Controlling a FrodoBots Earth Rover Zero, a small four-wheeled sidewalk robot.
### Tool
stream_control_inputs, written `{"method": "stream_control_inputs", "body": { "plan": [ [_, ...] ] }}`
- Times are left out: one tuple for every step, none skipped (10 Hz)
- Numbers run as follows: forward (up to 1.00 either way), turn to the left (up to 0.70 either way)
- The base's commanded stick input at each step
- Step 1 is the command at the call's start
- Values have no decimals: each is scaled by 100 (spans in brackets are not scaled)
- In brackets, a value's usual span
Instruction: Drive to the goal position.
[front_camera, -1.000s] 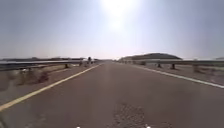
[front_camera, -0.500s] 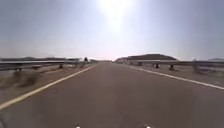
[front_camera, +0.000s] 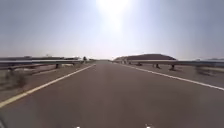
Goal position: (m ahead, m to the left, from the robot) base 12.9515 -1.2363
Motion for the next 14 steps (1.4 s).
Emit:
{"method": "stream_control_inputs", "body": {
  "plan": [
    [70,0],
    [70,0],
    [70,0],
    [70,0],
    [70,0],
    [70,0],
    [70,0],
    [70,0],
    [70,0],
    [70,0],
    [70,0],
    [70,0],
    [70,0],
    [70,0]
  ]
}}
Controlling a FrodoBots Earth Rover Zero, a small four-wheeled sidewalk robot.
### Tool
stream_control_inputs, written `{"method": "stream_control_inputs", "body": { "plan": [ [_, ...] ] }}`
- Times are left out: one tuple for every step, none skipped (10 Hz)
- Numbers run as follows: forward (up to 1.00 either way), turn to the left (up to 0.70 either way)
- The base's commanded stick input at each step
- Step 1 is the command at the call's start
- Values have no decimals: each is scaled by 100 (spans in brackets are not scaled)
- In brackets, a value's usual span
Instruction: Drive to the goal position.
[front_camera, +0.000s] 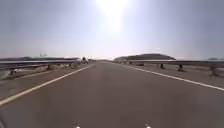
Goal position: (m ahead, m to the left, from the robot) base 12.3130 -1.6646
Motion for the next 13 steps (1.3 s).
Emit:
{"method": "stream_control_inputs", "body": {
  "plan": [
    [70,0],
    [70,0],
    [70,0],
    [70,0],
    [70,0],
    [70,0],
    [70,0],
    [70,0],
    [70,0],
    [70,0],
    [70,0],
    [70,0],
    [70,0]
  ]
}}
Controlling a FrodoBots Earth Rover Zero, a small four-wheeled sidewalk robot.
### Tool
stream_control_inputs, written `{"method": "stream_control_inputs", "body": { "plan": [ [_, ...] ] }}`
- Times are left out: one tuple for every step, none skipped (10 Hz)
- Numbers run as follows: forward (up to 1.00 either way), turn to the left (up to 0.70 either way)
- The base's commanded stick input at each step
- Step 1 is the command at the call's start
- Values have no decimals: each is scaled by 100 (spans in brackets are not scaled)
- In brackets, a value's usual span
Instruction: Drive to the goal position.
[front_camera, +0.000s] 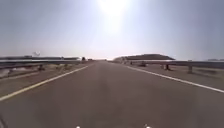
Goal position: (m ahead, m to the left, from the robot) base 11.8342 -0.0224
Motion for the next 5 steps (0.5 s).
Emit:
{"method": "stream_control_inputs", "body": {
  "plan": [
    [70,0],
    [70,0],
    [70,0],
    [70,0],
    [70,0]
  ]
}}
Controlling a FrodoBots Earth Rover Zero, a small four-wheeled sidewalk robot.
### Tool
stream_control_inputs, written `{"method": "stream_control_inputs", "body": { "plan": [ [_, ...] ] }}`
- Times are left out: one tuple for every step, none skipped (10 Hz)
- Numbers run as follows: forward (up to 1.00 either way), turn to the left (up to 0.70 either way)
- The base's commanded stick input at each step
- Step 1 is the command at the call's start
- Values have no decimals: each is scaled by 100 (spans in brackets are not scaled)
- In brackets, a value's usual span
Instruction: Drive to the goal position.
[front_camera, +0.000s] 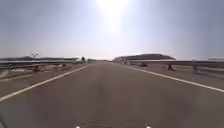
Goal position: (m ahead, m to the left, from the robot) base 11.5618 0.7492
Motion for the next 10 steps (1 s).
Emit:
{"method": "stream_control_inputs", "body": {
  "plan": [
    [70,0],
    [70,0],
    [70,0],
    [70,0],
    [70,0],
    [70,0],
    [70,0],
    [70,0],
    [70,0],
    [70,0]
  ]
}}
